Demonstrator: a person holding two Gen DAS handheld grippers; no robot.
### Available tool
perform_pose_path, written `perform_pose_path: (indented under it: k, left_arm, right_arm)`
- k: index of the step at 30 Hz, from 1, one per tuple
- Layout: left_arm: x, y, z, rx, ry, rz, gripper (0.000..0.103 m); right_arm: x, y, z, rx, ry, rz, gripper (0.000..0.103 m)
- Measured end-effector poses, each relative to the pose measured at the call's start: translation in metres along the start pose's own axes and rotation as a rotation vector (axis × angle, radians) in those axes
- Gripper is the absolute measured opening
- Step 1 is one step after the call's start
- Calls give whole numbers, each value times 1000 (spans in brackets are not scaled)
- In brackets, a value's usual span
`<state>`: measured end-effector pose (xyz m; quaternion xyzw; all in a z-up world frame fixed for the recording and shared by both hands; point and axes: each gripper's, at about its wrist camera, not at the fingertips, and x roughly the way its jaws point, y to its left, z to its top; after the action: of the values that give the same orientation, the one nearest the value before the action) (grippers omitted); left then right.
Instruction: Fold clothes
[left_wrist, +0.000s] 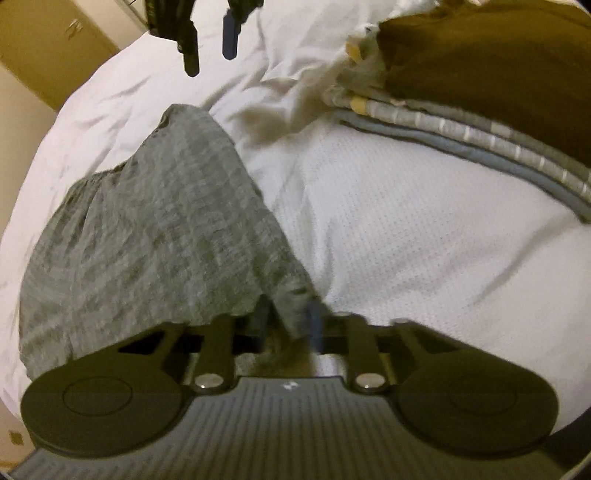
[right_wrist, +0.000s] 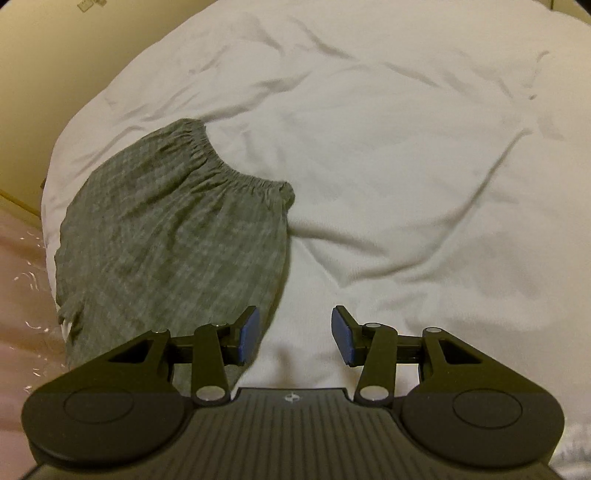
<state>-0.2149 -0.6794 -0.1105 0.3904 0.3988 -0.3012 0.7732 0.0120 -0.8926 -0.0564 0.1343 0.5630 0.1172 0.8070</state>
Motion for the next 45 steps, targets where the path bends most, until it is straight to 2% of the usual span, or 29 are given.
perform_pose_path:
  k: [2,4,5,7,8,10,12,14,21,23,25,26,27,28,31,35,40,45]
  left_arm:
    - [-2,6,0,-38,-1,-16,6]
    - [-1,14,1,-86,1,-34,5]
    - [-1,18,1,-118,2,-45,5]
    - [-2,26,1,-181,5,-66,5]
    - [-3,29,1,-208,4,-70,5]
    - [-5,33,0,-241,-1,-70,5]
    - [-7,36,-2,-265,0,-66,5]
    - [-8,38,-4,-282,4,-62,5]
    - [-9,47,-10,-334,8,-45,5]
    - [-9,49,-11,-341,7,-50,3]
    - [-9,52,-12,-351,5,-56,1]
    - [-10,54,-12,-356,2,-60,1]
    - [-12,56,-13,-361,-1,-63,1]
    - [-16,60,-14,-374,-10,-64,0]
    - [-34,81,-23,-437,-54,-45,0]
    - [-60,128,-38,-514,-62,-2,0]
    - [-83,208,-58,-578,-54,68,0]
    - [-85,294,-73,-609,-61,78,0]
  right_arm:
    - [12,-7,17,3,6,13,46]
    - [25,-2,35,-131,17,-36,46]
    - [31,8,40,-282,19,-95,46]
    - [49,37,37,-739,24,-254,46]
    - [56,46,30,-932,26,-302,46]
    - [68,54,8,-1353,24,-333,46]
    - [78,52,-10,-1649,15,-337,48]
    - [89,50,-19,-1790,-1,-339,50]
    - [111,44,-40,-2038,-105,-301,50]
    - [113,44,-46,-2069,-128,-297,50]
    - [114,45,-48,-2065,-119,-293,41]
    - [115,46,-49,-2062,-113,-291,27]
    - [115,47,-47,-2040,-95,-287,5]
    - [113,49,-44,-2009,-85,-286,0]
    - [100,57,-38,-1943,-88,-278,0]
    - [74,76,-25,-1894,-110,-261,0]
    - [46,109,-2,-1817,-124,-262,0]
    - [34,154,31,-1766,-122,-255,0]
